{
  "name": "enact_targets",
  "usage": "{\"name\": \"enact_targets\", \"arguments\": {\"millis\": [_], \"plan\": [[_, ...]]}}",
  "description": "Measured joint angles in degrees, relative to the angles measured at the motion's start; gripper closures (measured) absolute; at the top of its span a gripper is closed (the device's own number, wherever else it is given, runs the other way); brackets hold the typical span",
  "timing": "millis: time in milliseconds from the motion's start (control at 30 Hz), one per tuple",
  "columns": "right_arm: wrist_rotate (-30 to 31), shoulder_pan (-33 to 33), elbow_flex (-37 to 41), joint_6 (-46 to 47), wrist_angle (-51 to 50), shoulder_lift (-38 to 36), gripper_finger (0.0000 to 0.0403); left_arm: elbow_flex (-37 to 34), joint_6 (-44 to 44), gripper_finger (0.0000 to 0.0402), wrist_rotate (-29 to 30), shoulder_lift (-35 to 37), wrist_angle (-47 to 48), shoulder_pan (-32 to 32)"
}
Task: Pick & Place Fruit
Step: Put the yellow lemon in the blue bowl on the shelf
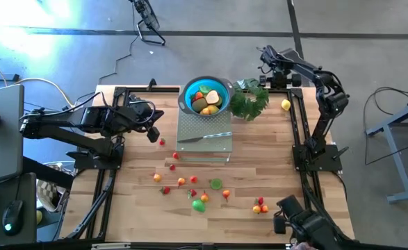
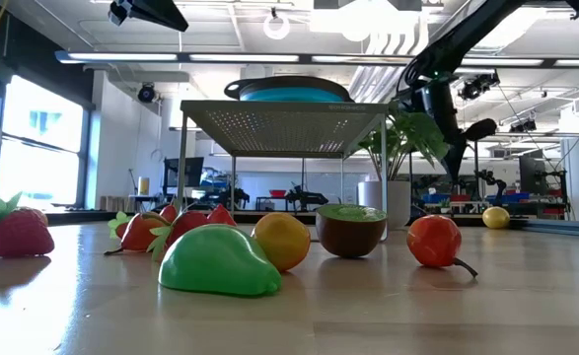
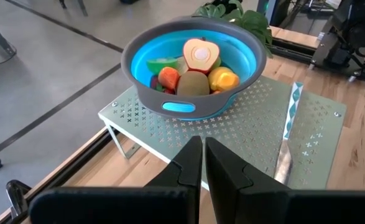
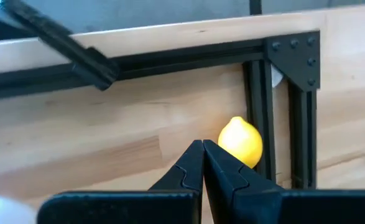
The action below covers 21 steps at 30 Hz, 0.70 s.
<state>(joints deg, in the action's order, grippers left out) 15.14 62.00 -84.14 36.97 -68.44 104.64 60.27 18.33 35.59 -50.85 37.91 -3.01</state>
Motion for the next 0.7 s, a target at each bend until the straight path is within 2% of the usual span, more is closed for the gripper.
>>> {"name": "enact_targets", "arguments": {"millis": [267, 433, 700], "plan": [[2.5, -0.3, 7.7, 8.5, 6.8, 0.0, 0.04, 0.0, 0.0, 0.0388, 0.0, 0.0, 0.4, 0.0], [4.2, -1.3, 8.6, 13.9, 10.6, 0.0, 0.04, 0.0, 0.0, 0.0388, 0.0, 0.0, 1.6, 0.0], [-1.1, -3.4, 8.6, 18.4, 11.4, 0.0, 0.04, 0.0, 0.0, 0.0388, 0.0, 0.0, 1.7, 0.0]]}}
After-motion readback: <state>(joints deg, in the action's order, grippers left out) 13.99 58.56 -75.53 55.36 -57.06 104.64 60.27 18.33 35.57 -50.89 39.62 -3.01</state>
